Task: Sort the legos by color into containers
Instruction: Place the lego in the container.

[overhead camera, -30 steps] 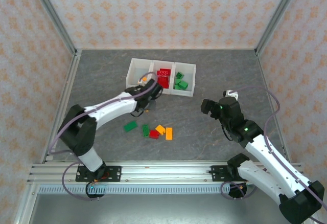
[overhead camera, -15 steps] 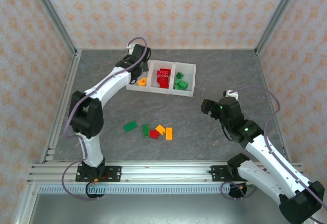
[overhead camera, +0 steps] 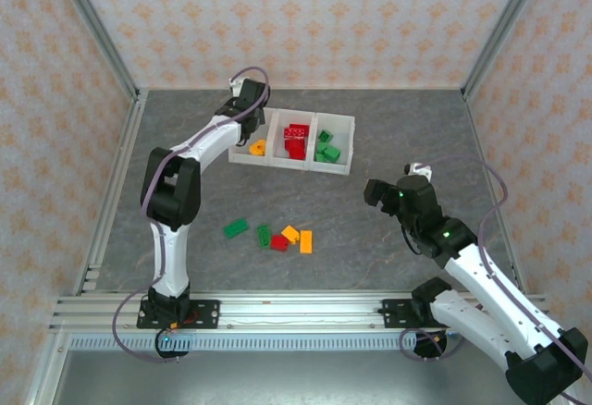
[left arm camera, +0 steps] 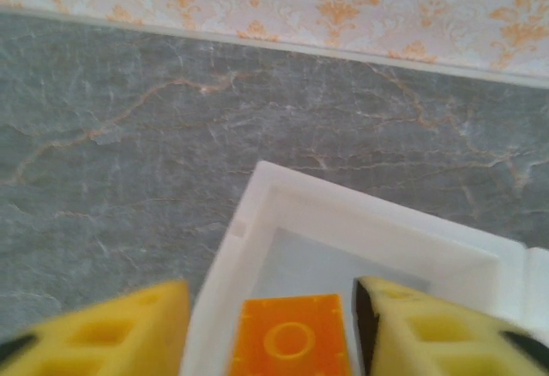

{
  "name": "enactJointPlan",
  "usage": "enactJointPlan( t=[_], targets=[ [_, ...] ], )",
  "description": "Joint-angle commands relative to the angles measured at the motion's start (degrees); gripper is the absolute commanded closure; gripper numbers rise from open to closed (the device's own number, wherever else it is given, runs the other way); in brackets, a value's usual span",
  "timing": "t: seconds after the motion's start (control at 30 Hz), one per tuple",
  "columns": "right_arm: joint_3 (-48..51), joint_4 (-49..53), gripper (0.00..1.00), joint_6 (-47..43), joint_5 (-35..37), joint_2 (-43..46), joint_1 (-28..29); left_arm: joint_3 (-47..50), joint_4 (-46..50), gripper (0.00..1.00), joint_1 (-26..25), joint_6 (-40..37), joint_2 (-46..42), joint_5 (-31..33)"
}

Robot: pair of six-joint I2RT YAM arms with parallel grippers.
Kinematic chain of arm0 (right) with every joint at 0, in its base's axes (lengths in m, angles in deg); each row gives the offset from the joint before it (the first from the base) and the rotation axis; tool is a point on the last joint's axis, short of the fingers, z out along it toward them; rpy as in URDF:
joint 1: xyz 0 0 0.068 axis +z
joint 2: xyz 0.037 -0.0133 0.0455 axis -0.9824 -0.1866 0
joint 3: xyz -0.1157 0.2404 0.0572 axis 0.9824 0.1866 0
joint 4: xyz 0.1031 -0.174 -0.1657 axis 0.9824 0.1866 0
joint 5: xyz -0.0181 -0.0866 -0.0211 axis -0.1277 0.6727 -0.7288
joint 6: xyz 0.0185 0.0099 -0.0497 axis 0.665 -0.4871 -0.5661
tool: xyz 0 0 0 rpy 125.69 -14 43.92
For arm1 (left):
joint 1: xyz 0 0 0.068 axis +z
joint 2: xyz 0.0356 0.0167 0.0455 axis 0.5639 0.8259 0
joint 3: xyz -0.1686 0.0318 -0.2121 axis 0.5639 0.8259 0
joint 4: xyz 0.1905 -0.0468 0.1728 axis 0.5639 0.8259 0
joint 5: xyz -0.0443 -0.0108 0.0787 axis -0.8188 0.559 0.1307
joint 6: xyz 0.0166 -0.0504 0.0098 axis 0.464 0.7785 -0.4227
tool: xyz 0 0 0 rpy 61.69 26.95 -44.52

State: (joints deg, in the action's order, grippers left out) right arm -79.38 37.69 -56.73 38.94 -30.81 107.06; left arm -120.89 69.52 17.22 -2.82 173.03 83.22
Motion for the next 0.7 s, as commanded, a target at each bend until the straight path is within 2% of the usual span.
enactJointPlan(
  t=[0.0,0.1,0.2,0.4,0.53,0.67],
  targets=[
    [0.4,-0.8,0.00,-0.3,1.2,0.2,0.0,2.2,-3.2,0.31,0.6,0.0,-2.6,-0.2],
    [0.3,-0.8,0.00,-0.3,1.3,0.1,0.0,5.3,-4.1,0.13,1.2,0.5,-5.7,-2.4],
    [0.4,-0.8,0.00,-0.3,1.2,0.0,0.0,7.7,-3.2,0.01,1.3,0.7,-9.2,-2.8],
    [0.3,-0.9,0.00,-0.3,1.0,-0.1,0.0,21.5,-8.0,0.01,1.3,3.8,-20.8,-9.0],
    [0.5,-0.9,0.00,-0.3,0.8,-0.3,0.0,31.5,-10.7,0.01,0.7,5.4,-26.6,-15.9],
    [0.3,-0.9,0.00,-0.4,0.7,-0.7,0.0,38.5,-9.4,0.01,-4.1,6.3,-31.1,-16.2]
  ],
)
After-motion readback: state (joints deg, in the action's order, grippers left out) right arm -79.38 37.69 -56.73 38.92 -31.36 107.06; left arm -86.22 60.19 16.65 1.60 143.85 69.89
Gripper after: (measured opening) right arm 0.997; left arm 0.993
